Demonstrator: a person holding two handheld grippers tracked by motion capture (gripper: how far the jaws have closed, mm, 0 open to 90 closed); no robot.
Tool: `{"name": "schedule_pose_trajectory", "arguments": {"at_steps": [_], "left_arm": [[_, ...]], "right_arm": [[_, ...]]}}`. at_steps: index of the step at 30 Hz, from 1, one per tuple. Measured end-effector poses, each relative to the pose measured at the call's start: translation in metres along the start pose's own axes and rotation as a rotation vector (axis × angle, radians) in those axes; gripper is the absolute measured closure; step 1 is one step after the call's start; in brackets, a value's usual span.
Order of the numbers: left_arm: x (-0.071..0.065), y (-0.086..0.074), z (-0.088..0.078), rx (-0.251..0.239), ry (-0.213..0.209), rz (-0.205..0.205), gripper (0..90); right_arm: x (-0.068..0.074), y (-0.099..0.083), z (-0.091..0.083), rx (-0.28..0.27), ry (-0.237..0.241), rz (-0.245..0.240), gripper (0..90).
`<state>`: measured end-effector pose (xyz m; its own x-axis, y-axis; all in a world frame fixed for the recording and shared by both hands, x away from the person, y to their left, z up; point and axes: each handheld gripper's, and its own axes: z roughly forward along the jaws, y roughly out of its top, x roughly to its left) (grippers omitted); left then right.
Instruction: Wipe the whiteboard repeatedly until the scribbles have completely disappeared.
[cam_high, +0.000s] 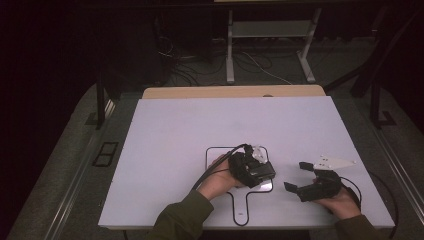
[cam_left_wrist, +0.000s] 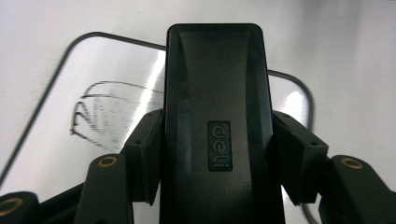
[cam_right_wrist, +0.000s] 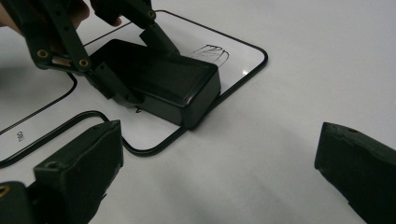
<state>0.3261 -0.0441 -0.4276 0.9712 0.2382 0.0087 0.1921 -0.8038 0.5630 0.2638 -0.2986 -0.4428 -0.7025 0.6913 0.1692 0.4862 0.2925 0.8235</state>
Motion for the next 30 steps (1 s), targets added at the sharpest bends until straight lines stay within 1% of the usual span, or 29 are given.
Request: {"name": "schedule_pose_trajectory", "arguments": {"at_steps": [1, 4, 8, 9, 12, 14, 15, 16, 17, 19, 20, 22, 24, 26, 28, 30], "left_arm": [[0.000, 0.000, -0.001, 0.012, -0.001, 0.011, 39.3], [0.004, 0.000, 0.000, 0.000, -0.008, -0.004, 39.3], [0.015, 0.002, 0.001, 0.007, 0.013, -0.012, 39.3], [0.021, 0.003, 0.001, 0.009, 0.028, 0.016, 39.3], [0.031, 0.004, 0.002, 0.003, 0.048, -0.014, 39.3], [0.040, 0.005, 0.002, 0.022, 0.059, -0.007, 39.3], [0.044, 0.005, 0.002, 0.024, 0.067, -0.011, 39.3], [0.048, 0.006, 0.002, 0.025, 0.068, -0.022, 39.3], [0.050, 0.006, 0.002, 0.022, 0.071, -0.046, 39.3], [0.057, 0.006, 0.002, 0.031, 0.084, -0.046, 39.3], [0.061, 0.007, 0.003, 0.029, 0.096, -0.034, 39.3], [0.067, 0.008, 0.004, 0.032, 0.107, -0.051, 39.3], [0.074, 0.010, 0.005, 0.034, 0.119, -0.051, 39.3], [0.077, 0.011, 0.006, 0.029, 0.126, -0.066, 39.3], [0.082, 0.012, 0.006, 0.036, 0.138, -0.061, 39.3], [0.085, 0.013, 0.007, 0.030, 0.147, -0.073, 39.3]], "right_arm": [[0.000, 0.000, 0.000, 0.000, 0.000, 0.000, 0.2], [0.000, 0.000, 0.000, 0.001, -0.001, -0.001, 0.2], [0.000, 0.000, 0.000, 0.000, -0.001, -0.001, 0.2], [0.000, 0.000, 0.000, 0.000, -0.002, 0.000, 0.2], [0.000, 0.000, 0.000, 0.001, -0.003, 0.001, 0.2], [-0.001, 0.000, 0.000, 0.003, -0.003, 0.000, 0.2], [-0.001, 0.000, 0.000, 0.003, -0.003, -0.001, 0.2], [-0.001, 0.000, 0.000, 0.003, -0.001, 0.000, 0.2], [-0.001, 0.000, 0.000, 0.002, -0.001, 0.001, 0.2], [-0.001, 0.000, -0.001, 0.000, -0.002, 0.001, 0.2], [-0.001, 0.000, -0.001, 0.001, -0.001, 0.002, 0.2], [-0.001, 0.000, -0.001, 0.002, -0.001, 0.002, 0.2], [-0.001, 0.000, -0.001, 0.001, -0.001, 0.002, 0.2], [-0.001, 0.000, -0.001, 0.000, -0.001, 0.001, 0.2], [-0.001, 0.000, -0.001, -0.001, -0.002, 0.000, 0.2], [-0.001, 0.000, -0.001, -0.003, -0.001, 0.001, 0.2]]}}
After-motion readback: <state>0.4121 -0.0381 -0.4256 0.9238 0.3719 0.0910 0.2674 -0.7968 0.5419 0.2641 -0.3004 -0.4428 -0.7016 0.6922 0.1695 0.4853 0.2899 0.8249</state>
